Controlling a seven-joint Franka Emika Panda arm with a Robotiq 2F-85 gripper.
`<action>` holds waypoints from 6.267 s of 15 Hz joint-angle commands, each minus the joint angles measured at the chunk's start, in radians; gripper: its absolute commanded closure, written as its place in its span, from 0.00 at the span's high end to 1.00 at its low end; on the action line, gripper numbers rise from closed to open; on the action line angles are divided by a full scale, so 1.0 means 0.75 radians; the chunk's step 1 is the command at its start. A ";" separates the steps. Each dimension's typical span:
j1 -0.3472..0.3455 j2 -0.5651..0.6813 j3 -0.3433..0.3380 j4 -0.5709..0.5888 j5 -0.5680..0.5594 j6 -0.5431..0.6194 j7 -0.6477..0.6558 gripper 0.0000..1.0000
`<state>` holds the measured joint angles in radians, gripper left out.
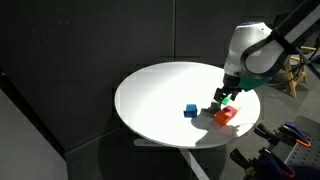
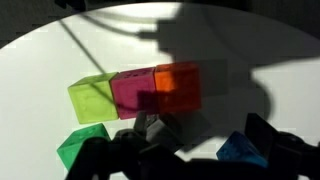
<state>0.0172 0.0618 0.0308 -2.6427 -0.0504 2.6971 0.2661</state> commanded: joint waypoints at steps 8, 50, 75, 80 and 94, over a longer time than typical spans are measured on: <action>0.069 0.108 -0.010 0.109 -0.039 0.000 0.065 1.00; 0.158 0.412 -0.066 0.225 -0.005 0.242 -0.035 1.00; 0.160 0.333 -0.041 0.093 0.030 0.248 -0.036 1.00; 0.153 0.301 -0.034 0.054 0.038 0.244 -0.036 1.00; 0.146 0.248 -0.020 -0.017 0.072 0.235 -0.037 1.00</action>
<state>0.1289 0.2889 0.0105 -2.6266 -0.0187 2.8734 0.2483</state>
